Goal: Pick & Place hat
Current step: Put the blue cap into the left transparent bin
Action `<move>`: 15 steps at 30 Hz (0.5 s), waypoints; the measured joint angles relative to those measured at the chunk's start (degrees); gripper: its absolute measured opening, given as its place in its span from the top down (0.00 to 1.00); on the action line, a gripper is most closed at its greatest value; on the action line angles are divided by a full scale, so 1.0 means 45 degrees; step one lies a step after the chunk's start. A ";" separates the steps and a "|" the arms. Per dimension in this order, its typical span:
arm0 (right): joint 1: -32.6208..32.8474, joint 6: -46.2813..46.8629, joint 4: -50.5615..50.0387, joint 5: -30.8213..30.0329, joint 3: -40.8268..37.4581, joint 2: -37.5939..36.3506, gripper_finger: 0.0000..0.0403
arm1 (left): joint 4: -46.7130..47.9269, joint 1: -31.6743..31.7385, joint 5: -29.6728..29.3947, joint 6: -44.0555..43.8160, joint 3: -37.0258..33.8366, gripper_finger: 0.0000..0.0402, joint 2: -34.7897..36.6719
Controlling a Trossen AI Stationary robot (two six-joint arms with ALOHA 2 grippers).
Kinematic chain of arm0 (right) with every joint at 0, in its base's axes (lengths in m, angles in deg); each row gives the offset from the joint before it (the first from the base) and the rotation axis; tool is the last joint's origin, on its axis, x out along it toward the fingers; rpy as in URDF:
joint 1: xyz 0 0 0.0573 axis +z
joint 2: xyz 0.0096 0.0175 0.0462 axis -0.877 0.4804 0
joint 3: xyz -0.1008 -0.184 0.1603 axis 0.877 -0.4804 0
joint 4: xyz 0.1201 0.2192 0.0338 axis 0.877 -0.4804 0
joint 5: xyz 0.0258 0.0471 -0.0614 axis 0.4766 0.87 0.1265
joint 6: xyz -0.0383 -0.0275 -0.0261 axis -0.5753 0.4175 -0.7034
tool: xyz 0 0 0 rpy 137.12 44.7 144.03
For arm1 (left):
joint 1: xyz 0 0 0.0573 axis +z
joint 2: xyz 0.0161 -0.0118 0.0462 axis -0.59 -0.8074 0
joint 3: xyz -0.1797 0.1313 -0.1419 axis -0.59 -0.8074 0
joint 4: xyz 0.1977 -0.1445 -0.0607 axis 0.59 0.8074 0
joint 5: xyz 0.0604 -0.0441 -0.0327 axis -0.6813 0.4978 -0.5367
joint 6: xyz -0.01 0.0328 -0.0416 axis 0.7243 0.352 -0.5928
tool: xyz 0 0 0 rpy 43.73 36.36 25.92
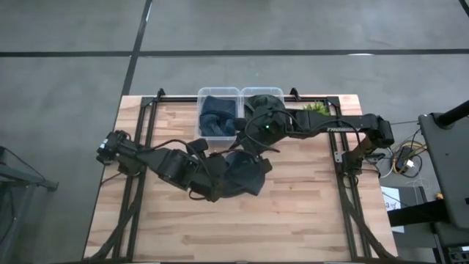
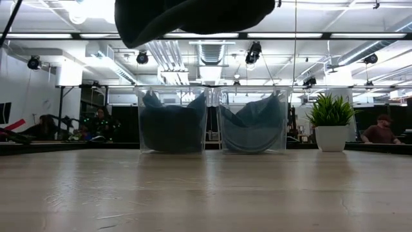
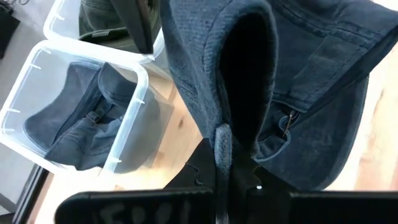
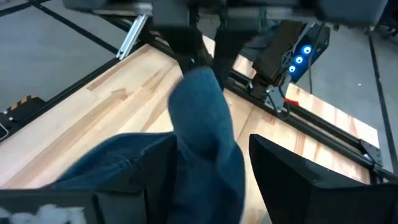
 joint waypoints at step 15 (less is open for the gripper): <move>0.0261 0.0201 0.0279 -0.0015 0.0000 -0.0049 0.51 | -0.1053 0.0874 0.0290 0.1738 -0.0005 0.99 -0.0010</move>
